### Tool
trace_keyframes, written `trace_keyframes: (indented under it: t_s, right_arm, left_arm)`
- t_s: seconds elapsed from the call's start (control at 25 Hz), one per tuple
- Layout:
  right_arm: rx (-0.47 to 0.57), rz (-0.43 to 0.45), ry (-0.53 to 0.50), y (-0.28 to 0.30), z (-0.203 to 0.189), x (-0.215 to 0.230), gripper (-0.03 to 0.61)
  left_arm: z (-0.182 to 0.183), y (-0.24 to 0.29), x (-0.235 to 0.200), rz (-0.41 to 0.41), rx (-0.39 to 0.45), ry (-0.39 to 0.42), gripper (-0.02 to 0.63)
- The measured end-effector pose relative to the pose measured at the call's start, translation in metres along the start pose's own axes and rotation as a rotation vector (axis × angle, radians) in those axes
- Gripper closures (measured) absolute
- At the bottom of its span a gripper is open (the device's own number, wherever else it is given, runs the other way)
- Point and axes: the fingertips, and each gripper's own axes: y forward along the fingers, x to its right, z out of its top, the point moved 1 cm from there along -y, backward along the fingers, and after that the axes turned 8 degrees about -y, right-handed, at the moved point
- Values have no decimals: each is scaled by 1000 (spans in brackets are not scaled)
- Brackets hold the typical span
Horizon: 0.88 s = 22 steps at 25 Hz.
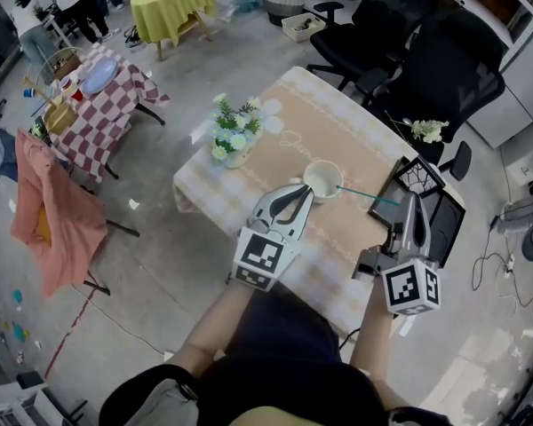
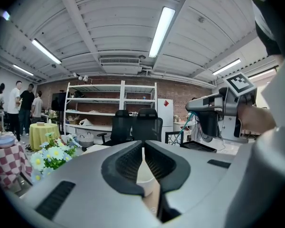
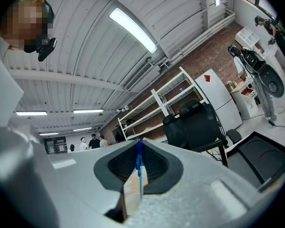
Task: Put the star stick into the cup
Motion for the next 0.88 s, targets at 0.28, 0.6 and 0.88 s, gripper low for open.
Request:
trace_keyframes:
  t_s: [0.28, 0.6, 0.88]
  right_arm:
    - [-32, 9, 1, 10, -16, -2, 561]
    - [-75, 22, 14, 22, -37, -4, 561]
    - [-109, 36, 17, 35, -57, -7, 561]
  left_arm:
    - [-9, -2, -9, 22, -15, -10, 591]
    - [-18, 1, -16, 41, -33, -42, 591]
    - [-30, 6, -26, 65, -48, -105, 591]
